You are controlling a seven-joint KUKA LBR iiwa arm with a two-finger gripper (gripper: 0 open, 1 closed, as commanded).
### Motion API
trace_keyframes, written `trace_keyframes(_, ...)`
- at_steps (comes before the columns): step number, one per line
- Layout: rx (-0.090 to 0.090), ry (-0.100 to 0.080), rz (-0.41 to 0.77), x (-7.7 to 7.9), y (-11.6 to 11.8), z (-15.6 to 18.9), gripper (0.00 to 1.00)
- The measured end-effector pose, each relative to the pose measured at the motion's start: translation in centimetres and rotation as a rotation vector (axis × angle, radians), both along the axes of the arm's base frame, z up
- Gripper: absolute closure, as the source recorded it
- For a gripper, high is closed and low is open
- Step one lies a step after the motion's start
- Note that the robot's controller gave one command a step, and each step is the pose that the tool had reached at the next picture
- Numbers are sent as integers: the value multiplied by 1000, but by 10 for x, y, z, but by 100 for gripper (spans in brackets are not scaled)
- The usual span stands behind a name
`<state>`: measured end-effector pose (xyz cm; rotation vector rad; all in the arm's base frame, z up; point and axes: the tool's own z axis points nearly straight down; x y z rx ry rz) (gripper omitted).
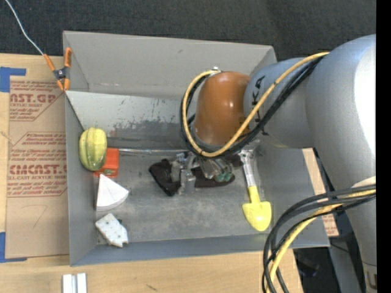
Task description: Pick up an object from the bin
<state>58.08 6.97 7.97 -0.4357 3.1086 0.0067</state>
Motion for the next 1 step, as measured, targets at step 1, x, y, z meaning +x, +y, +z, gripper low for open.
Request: trace_keyframes(1,0,0,0,0,0,0,100)
